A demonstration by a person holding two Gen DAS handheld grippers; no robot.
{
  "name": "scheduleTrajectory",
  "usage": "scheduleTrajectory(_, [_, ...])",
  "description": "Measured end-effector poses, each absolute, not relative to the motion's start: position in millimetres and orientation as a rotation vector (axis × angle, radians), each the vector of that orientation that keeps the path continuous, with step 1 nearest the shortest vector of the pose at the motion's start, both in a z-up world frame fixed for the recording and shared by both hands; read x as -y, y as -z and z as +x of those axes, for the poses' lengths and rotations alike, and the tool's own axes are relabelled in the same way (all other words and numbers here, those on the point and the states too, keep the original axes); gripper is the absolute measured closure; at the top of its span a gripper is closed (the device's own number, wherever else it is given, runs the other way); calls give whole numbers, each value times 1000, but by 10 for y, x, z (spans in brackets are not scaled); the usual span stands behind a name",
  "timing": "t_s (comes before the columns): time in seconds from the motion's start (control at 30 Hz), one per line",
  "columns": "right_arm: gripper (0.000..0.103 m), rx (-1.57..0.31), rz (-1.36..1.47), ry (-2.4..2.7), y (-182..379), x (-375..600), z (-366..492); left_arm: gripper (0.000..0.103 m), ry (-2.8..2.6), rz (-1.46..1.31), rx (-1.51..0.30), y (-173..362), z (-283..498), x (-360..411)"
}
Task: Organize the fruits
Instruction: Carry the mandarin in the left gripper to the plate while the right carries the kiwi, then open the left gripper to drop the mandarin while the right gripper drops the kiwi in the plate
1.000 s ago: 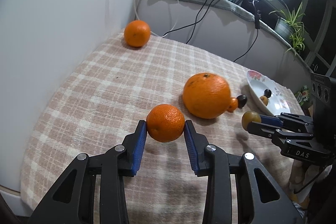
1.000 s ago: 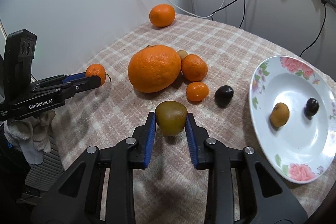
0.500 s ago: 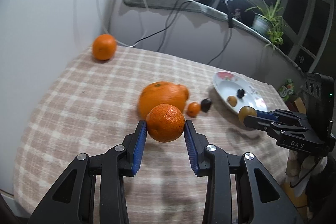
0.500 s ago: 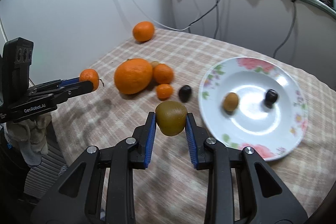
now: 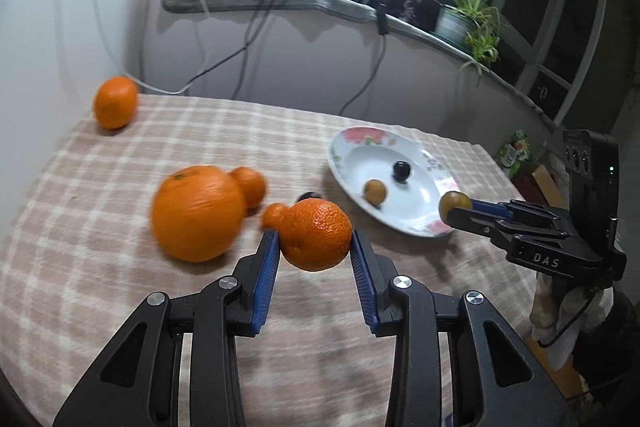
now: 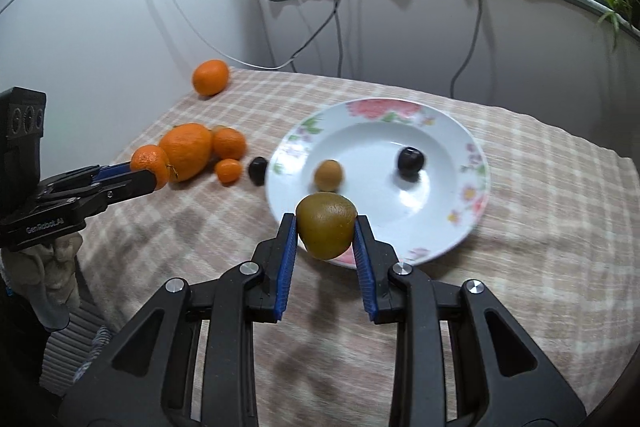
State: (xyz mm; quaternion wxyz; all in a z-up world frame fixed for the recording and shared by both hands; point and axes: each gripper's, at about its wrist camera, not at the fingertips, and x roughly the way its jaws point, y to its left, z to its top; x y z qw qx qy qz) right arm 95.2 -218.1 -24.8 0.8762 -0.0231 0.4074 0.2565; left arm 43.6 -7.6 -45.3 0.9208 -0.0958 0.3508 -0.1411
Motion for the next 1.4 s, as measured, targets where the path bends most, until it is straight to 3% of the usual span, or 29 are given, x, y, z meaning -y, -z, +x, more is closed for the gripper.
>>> scheduleTrajectory(0.63, [74,-845,-66,-478,309,2422,1067,68,417,-78,-755,505,725,899])
scheduleTrajectory(1.4, [73,-860,-69,-461,371,2444,1138,67,429,-59,-782,564,863,1004])
